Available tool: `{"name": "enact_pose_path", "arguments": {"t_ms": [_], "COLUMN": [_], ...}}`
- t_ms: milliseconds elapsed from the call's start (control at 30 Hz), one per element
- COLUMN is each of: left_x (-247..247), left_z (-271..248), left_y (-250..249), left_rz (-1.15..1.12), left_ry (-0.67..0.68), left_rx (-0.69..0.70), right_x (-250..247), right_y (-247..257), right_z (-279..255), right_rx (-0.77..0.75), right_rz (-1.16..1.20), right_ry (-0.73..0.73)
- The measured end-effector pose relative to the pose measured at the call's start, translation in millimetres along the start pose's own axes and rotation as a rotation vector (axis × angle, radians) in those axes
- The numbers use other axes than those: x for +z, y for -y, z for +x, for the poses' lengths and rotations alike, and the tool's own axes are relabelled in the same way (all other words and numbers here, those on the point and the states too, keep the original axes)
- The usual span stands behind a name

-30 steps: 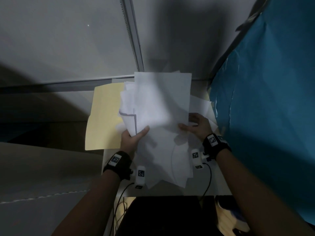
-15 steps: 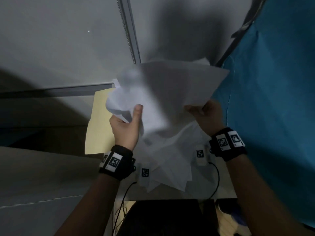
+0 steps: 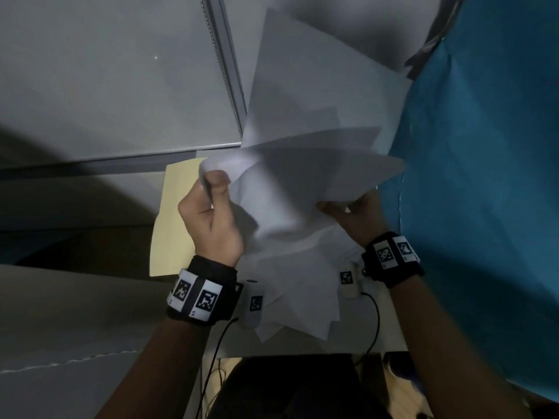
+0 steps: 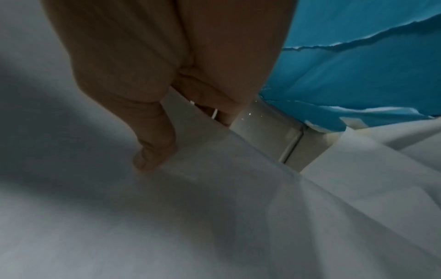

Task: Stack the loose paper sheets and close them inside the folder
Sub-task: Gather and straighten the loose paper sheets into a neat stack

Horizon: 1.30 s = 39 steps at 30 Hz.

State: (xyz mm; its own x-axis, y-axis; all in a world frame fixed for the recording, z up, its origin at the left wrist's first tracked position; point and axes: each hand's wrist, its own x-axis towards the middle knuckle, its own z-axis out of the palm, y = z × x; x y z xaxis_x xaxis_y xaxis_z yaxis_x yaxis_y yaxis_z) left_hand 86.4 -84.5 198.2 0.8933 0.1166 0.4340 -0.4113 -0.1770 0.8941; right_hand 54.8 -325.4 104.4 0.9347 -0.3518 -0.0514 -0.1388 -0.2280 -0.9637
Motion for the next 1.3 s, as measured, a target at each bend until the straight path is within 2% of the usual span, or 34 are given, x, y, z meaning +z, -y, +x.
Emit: {"name": "enact_pose_path", "arguments": {"t_ms": [67, 167, 267, 367, 433, 533, 633, 767, 867, 1000, 1067, 1133, 1200, 1233, 1300], "left_x": [-3.2, -2.6, 0.2, -18.6, -27.6, -23.3, -12.9, -4.9, -7.1, -11.7, -15.1, -23.5, -42.4, -53.4, -71.9], "left_z": [3.3, 8.9, 5.5, -13.0, -32.4, -56.8, -58.1, -54.4, -58.6, -70.4, -68.2, -61.1, -56.5, -57.2, -67.8], "left_y": [-0.5, 9.3, 29.9, 69.7, 91.1, 112.4, 118.2, 104.1, 101.6, 125.4, 129.1, 126.3, 131.5, 134.8, 156.5], "left_rz": [-0.001, -0.079, -0.261, -0.119, 0.068, 0.197, 0.152, 0.079, 0.038, 0.106, 0.101, 0.089, 0.112, 0.158, 0.272], "left_ry": [0.013, 0.177, 0.324, 0.412, 0.475, 0.366, 0.24, 0.1, 0.093, 0.187, 0.123, 0.007, -0.099, -0.125, -0.059], "left_rx": [0.022, -0.037, -0.152, -0.279, -0.463, -0.611, -0.704, -0.639, -0.598, -0.663, -0.625, -0.568, -0.563, -0.606, -0.762], "right_x": [-2.7, 0.3, 10.5, 12.2, 10.6, 18.0, 27.9, 32.6, 33.1, 46.8, 46.6, 32.7, 11.6, 4.2, 1.4], "right_y": [2.0, 6.9, 5.8, -2.0, -3.6, -5.3, -5.6, 7.8, -3.7, -42.0, -58.8, -74.5, -93.5, -101.9, -114.8], "right_z": [-1.0, -3.3, -2.4, 0.3, -0.4, -1.8, -3.8, -13.1, -22.9, -31.5, -28.7, -27.7, -28.2, -30.8, -34.1], "right_rx": [-0.006, -0.027, 0.009, 0.047, 0.064, 0.073, 0.086, 0.058, 0.104, 0.232, 0.215, 0.207, 0.297, 0.361, 0.438], "right_rz": [-0.024, -0.014, 0.056, 0.066, 0.062, -0.006, -0.052, -0.037, 0.047, -0.062, -0.112, -0.174, -0.235, -0.259, -0.335], "right_ry": [0.006, 0.034, -0.001, -0.001, 0.031, 0.082, 0.122, 0.099, 0.092, 0.198, 0.232, 0.177, 0.012, -0.038, -0.003]}}
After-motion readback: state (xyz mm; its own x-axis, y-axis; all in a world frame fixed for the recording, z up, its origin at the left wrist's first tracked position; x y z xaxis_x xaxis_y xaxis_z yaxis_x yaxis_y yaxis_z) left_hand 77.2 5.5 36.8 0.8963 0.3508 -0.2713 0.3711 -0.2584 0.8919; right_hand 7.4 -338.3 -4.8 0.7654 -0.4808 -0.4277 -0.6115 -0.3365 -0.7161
